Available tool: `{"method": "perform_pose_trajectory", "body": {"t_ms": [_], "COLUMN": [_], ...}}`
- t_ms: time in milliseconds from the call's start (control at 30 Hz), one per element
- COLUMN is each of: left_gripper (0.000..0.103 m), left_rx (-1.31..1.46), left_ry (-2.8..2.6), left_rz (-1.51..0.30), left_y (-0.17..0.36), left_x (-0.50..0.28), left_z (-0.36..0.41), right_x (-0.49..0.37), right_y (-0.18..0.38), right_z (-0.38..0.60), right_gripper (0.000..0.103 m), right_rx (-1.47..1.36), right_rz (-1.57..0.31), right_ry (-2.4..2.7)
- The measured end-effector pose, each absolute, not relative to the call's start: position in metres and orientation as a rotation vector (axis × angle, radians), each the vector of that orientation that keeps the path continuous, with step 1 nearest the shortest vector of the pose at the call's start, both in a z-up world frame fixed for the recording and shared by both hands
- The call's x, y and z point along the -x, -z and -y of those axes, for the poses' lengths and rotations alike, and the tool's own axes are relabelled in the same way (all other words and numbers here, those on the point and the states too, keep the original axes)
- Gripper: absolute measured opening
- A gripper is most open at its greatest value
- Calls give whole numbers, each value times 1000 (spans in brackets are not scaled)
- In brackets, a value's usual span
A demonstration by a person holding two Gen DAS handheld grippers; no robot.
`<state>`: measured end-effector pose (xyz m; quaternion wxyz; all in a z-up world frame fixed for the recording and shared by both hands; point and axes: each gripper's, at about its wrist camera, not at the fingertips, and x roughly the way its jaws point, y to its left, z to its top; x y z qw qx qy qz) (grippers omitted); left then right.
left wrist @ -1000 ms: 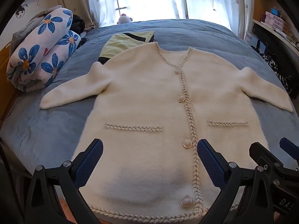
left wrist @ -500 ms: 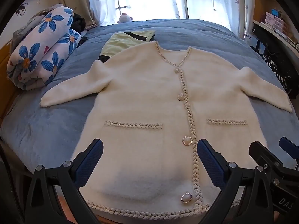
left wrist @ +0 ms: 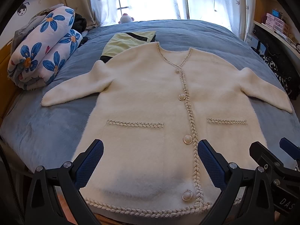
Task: Fold large clothes
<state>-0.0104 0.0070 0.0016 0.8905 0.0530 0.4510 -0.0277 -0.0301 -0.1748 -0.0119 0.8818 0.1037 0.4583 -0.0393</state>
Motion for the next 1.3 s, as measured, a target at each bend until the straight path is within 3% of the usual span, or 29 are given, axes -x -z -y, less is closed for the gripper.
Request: {"method": "perform_pose_trajectory", "body": {"t_ms": [1300], "left_gripper": [99], "left_rx": [-101], "left_ry": [73], "left_rz": [-964], "left_y": [-1], "left_x": [17], "left_z": [-2], "right_x": [34], "right_y": [19], "right_z": [178], "right_gripper": [103], "right_rx": [-266], "right_rz": [-975], "right_ry": [47]}}
